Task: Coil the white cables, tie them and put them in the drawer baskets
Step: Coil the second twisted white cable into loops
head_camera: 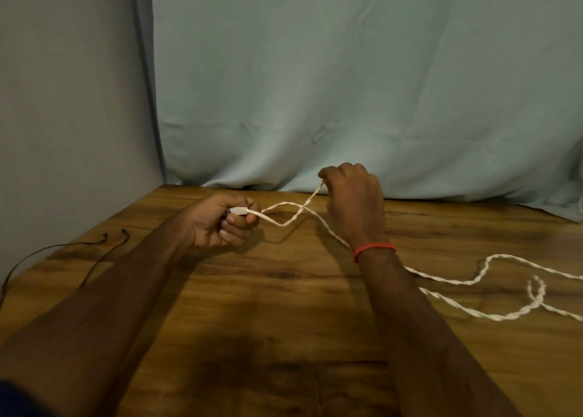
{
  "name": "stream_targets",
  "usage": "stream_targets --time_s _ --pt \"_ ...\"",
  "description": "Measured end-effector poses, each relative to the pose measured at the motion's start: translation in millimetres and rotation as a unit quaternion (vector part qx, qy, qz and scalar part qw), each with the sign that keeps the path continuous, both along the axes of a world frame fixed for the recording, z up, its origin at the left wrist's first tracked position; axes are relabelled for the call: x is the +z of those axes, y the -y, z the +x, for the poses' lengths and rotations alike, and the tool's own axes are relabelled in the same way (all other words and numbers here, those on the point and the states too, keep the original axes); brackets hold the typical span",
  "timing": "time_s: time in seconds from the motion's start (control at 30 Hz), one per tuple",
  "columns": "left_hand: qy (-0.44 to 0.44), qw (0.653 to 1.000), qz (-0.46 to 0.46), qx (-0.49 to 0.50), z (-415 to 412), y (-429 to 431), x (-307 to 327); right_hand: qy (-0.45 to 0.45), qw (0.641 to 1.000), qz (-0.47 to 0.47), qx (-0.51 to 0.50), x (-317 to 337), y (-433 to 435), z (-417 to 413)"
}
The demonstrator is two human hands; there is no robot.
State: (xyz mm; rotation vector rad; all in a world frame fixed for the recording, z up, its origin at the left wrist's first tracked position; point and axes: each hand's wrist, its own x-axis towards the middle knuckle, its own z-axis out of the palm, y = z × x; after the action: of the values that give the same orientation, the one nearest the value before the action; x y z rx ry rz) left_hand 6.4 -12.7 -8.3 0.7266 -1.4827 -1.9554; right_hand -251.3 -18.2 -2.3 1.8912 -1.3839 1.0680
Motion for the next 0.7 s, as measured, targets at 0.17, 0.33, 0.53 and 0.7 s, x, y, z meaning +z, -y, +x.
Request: stream_targets --time_s 0.17,0.33,0.53,0.7 --pt "-0.13 0.988 0.0 -0.085 -13.0 17.2 -0.2 0.032 0.999 -0.023 -0.007 0.9 4.7 -16.0" --pt "-0.072 0.997 0.008 0.015 -20.7 20.5 -15.5 0.025 0.999 0.021 0.008 1.6 0.2 -16.9" --pt "0.307 0.888 -0.289 0.182 -36.1 -5.7 1.1 0.111 0.993 0.032 0.038 6.7 -7.9 -9.5" --pt "0.352 0.757 -0.451 0.315 -43.4 -7.9 10.6 0.2 0.975 0.056 0.084 7.9 -11.0 1.5"
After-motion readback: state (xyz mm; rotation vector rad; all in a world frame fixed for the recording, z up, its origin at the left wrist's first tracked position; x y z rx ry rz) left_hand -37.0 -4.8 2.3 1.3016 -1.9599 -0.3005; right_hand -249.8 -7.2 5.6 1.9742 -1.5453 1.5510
